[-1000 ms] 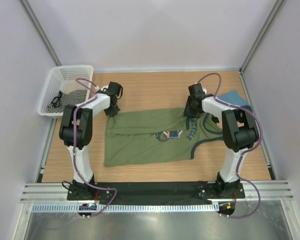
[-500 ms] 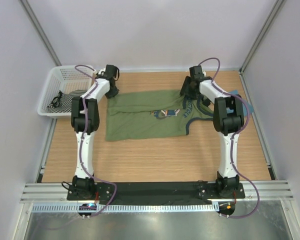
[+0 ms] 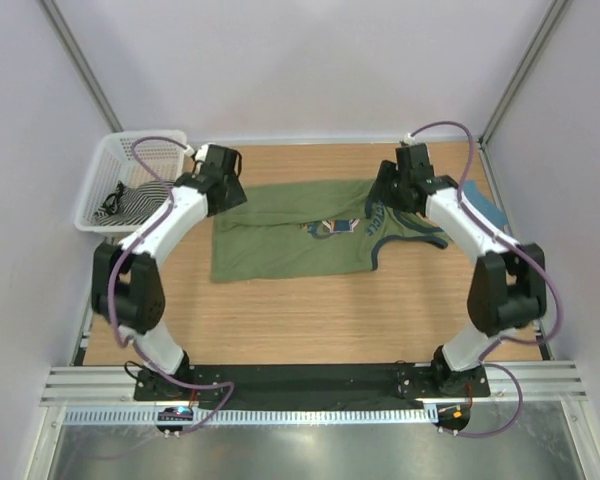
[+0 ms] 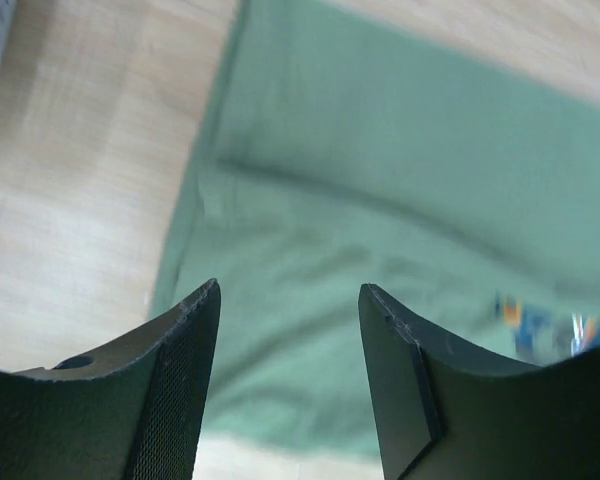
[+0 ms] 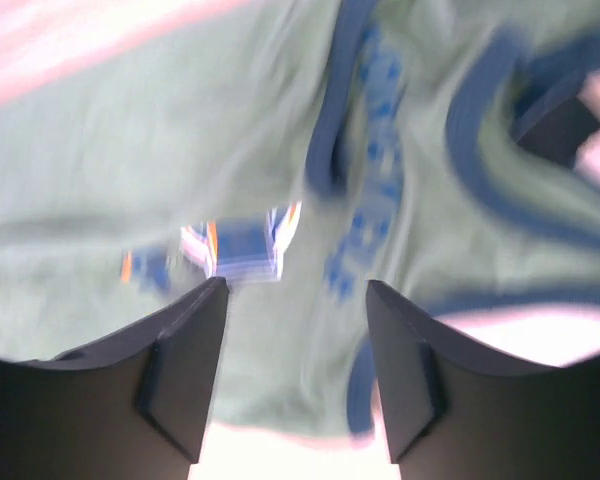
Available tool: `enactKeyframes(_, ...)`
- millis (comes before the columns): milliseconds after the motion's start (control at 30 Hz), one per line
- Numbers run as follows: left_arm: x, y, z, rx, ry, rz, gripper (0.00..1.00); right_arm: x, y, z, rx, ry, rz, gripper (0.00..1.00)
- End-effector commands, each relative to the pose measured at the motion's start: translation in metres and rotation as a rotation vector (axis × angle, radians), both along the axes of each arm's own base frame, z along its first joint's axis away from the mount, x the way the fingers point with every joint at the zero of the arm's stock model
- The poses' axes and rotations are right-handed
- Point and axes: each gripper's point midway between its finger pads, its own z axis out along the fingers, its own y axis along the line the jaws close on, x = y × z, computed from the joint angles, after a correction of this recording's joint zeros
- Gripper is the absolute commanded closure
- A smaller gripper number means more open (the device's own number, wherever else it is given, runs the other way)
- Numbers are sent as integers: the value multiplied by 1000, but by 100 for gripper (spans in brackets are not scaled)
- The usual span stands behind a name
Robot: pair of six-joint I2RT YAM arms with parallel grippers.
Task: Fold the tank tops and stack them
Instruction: Fold the tank top
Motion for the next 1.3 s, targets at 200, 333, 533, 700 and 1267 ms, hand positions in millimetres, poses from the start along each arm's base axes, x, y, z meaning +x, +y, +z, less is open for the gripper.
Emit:
enactKeyframes(200, -117, 9, -12, -82, -6, -19, 46, -119, 13, -28, 38, 44, 129, 44)
enactKeyframes(333, -147, 17, -34, -96, 19, -8, 48, -143, 21, -46, 55, 99, 176, 41)
enactKeyframes(533, -162, 26, -66, -55, 89, 0, 48, -151, 27, -76, 55, 148, 193, 46)
enactKeyframes(700, -160, 27, -80, -72, 126, 2, 49, -139, 26, -89, 19, 160, 187, 50)
enactKeyframes(1267, -157, 26, -95, -87, 142, 8, 52, -136, 31, -104, -5, 190, 221, 93)
